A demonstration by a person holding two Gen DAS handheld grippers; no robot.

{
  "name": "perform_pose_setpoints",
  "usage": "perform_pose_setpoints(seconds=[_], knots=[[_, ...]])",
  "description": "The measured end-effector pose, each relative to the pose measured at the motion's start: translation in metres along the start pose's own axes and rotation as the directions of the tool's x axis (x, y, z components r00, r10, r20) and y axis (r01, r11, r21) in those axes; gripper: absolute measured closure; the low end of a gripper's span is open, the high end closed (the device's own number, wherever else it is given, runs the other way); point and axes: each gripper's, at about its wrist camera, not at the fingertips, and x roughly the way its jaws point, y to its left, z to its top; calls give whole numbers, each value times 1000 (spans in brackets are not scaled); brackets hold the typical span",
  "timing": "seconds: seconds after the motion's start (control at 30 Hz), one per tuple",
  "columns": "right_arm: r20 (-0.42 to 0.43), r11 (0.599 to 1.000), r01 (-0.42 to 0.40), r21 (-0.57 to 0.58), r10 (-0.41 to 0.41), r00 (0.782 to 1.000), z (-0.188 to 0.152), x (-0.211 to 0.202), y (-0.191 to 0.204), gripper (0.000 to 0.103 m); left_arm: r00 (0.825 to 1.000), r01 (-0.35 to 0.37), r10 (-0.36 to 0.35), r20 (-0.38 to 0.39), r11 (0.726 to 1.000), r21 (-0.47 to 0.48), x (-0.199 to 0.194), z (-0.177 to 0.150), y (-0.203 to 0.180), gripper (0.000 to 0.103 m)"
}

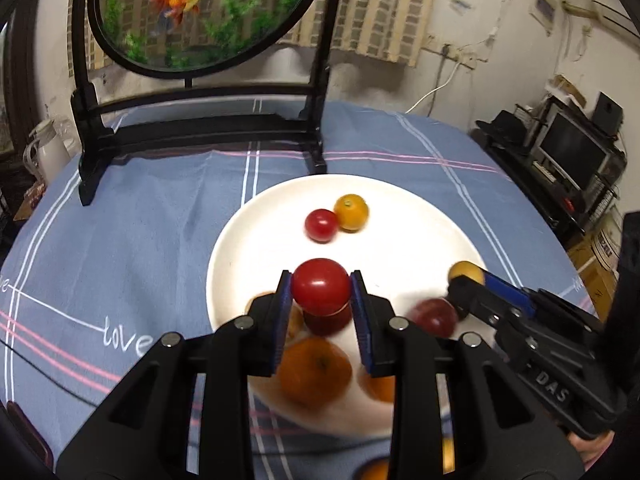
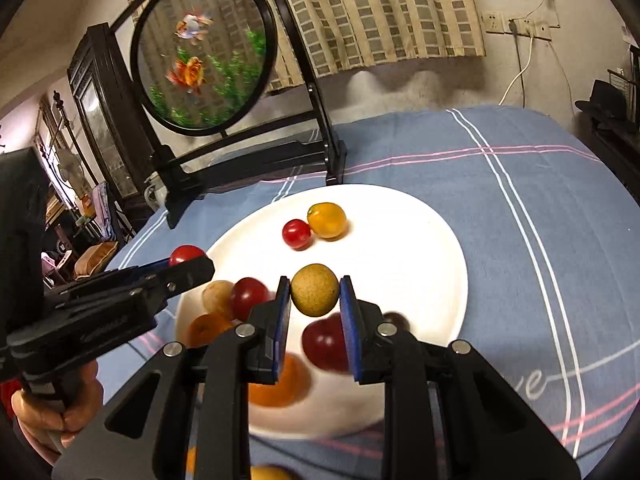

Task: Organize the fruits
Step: 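Release the yellow-brown fruit on the plate with the right tool while the left releases the red fruit, then grasp the pale yellow pear-like fruit with the right tool while the left tool grasps a tangerine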

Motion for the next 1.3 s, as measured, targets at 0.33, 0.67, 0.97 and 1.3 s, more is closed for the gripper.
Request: perform_pose_setpoints(seconds=[0.33,0.67,0.97,1.3], knots=[[-60,1000,-9,-19,8,998,4,23,-6,75,995,-85,86,-41,996,22,25,3,2,74],[-1,999,-2,-53,2,1000,-2,-27,13,39,977,-204,198,81,976,74,-43,-10,-11,9],[-97,997,-24,-78,17,995,-57,-61,20,39,980,-175,172,96,984,31,-78,-89,5,3],[-120,977,-32,-210,7,993,-89,-70,47,39,970,-233,232,77,972,7,-82,-105,11,3]])
